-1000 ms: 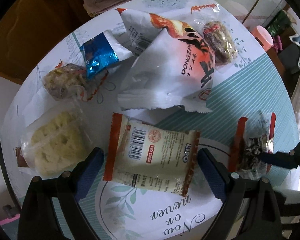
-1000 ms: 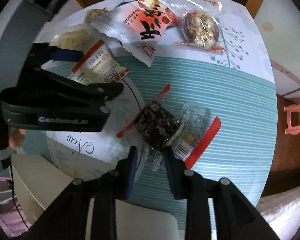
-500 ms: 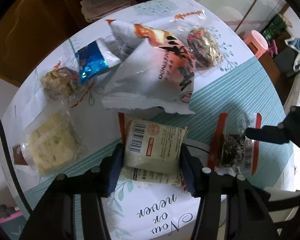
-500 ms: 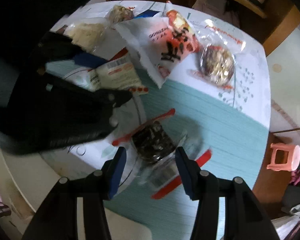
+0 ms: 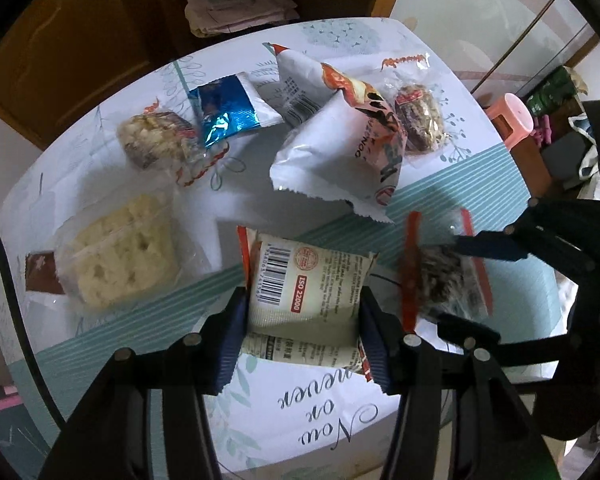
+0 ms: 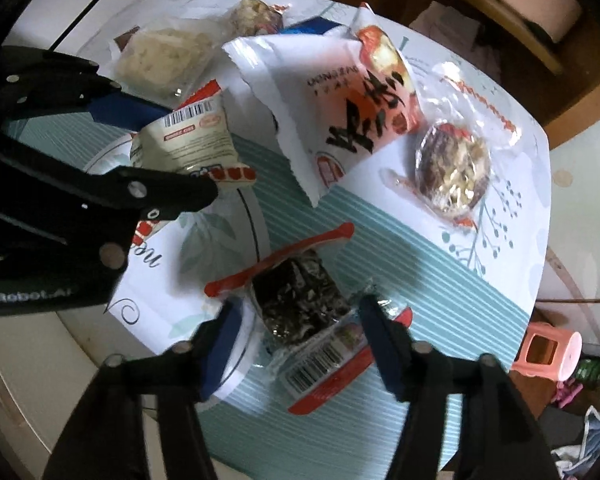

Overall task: Organize snacks
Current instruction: 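Carry both packs over the white tray and open both tools to drop them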

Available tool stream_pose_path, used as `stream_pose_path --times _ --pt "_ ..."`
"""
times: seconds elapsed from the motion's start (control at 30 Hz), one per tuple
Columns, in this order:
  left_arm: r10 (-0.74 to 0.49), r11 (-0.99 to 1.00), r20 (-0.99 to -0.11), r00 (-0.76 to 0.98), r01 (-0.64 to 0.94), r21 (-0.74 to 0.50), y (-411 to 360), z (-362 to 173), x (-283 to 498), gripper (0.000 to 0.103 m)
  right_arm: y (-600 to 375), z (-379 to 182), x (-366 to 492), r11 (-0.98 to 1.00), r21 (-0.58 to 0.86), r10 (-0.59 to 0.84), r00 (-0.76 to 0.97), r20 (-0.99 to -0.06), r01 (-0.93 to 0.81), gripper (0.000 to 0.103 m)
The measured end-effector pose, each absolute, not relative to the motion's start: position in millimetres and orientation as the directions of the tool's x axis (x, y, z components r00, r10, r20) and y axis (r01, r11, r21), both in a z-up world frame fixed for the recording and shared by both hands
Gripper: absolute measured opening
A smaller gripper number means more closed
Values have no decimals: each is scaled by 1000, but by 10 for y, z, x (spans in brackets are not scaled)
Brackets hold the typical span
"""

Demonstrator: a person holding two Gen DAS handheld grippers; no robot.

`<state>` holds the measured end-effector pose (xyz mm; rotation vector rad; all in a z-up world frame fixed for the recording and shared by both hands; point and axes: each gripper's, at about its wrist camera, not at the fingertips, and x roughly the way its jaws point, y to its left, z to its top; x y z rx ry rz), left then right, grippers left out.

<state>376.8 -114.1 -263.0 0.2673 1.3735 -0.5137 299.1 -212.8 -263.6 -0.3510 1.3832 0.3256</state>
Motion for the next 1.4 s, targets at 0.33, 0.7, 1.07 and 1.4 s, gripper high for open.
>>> stream_pose_path --times 0.33,0.7,1.07,1.4 --pt "-221 879 -958 182 462 -115 -822 -2134 3502 51 -2072 -2516 2885 930 -19 62 206 -977 -367 45" --pt "-294 888 -878 378 448 -104 -389 -916 2562 51 -1976 -1132 2050 930 59 228 445 -866 -362 45" --pt "-257 929 -853 454 358 -89 -264 -630 1487 52 -1820 -813 1098 924 160 315 456 -833 -346 45" --pt "-202 956 -894 401 280 -91 -247 -967 1071 53 -1800 -1042 648 930 200 316 392 -864 -310 46"
